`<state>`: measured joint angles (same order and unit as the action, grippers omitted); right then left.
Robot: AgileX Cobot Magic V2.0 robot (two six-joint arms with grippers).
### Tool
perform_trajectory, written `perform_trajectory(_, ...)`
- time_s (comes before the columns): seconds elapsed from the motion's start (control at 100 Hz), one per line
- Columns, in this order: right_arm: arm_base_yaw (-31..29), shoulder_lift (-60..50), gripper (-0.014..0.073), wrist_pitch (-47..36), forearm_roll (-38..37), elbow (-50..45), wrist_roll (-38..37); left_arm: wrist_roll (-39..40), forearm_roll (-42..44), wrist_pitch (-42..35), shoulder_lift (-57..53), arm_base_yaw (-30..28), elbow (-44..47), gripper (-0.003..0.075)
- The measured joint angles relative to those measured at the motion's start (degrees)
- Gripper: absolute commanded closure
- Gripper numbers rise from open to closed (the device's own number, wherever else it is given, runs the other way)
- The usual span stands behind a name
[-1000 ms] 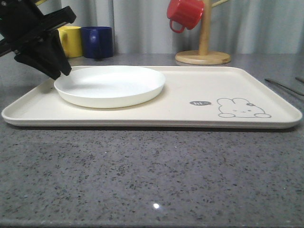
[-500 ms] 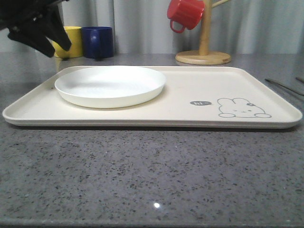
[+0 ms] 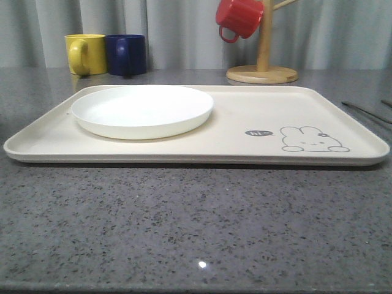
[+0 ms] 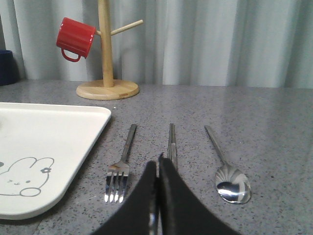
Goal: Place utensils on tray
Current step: 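Open the left gripper and withdraw it from the plate, then move the right gripper above the fork on the table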
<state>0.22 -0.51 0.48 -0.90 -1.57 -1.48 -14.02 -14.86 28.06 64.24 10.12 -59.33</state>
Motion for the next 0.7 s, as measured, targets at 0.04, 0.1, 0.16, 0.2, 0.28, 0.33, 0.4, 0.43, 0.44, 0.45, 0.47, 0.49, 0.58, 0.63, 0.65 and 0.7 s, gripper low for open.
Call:
perform_trajectory(0.04,0.00,0.00,0.0662,0.00,0.00,0.00,0.00,0.00,0.12,-2.22,-3.20,0.00,3.11,0.0468)
perform_trajectory(0.1,0.00,0.00,0.0662,0.00,0.00,0.00,0.00,0.00,0.33,-5.14,-7.34,0.00,7.37,0.0468)
perform_trajectory(0.16,0.00,0.00,0.0662,0.00,0.00,0.00,0.00,0.00,0.46,-8.18,-11.85,0.00,12.23,0.0468)
perform_trajectory(0.2,0.00,0.00,0.0662,0.00,0.00,0.00,0.00,0.00,0.59,-9.71,-14.21,0.00,14.86,0.0468)
perform_trajectory(0.28,0.00,0.00,0.0662,0.00,0.00,0.00,0.00,0.00,0.79,-12.47,-19.72,0.00,20.83,0.0468)
perform_trajectory(0.33,0.00,0.00,0.0662,0.00,0.00,0.00,0.00,0.00,0.79,-13.59,-22.82,0.00,23.92,0.0468)
perform_trajectory(0.4,0.00,0.00,0.0662,0.00,0.00,0.00,0.00,0.00,0.82,-14.84,-27.10,0.00,27.78,0.0468)
perform_trajectory(0.43,0.00,0.00,0.0662,0.00,0.00,0.00,0.00,0.00,0.82,-15.38,-28.73,0.00,29.09,0.0468)
perform_trajectory(0.44,0.00,0.00,0.0662,0.00,0.00,0.00,0.00,0.00,0.92,-15.40,-29.51,0.00,29.67,0.0468)
perform_trajectory(0.45,0.00,0.00,0.0662,0.00,0.00,0.00,0.00,0.00,0.92,-15.56,-29.87,0.00,29.95,0.0468)
perform_trajectory(0.47,0.00,0.00,0.0662,0.00,0.00,0.00,0.00,0.00,0.92,-15.81,-30.92,0.00,30.71,0.0468)
perform_trajectory(0.49,0.00,0.00,0.0662,0.00,0.00,0.00,0.00,0.00,0.92,-15.94,-31.95,0.00,31.39,0.0469)
perform_trajectory(0.58,0.00,0.00,0.0662,0.00,0.00,0.00,0.00,0.00,0.92,-16.05,-35.55,0.00,33.72,0.0508)
perform_trajectory(0.63,0.00,0.00,0.0662,0.00,0.00,0.00,0.00,0.00,0.92,-16.05,-36.90,0.00,34.52,0.0552)
perform_trajectory(0.65,0.00,0.00,0.0662,0.00,0.00,0.00,0.00,0.00,0.92,-16.05,-37.36,0.00,34.66,0.0575)
perform_trajectory(0.7,0.00,0.00,0.0662,0.00,0.00,0.00,0.00,0.00,0.92,-16.05,-38.05,0.00,35.04,0.0636)
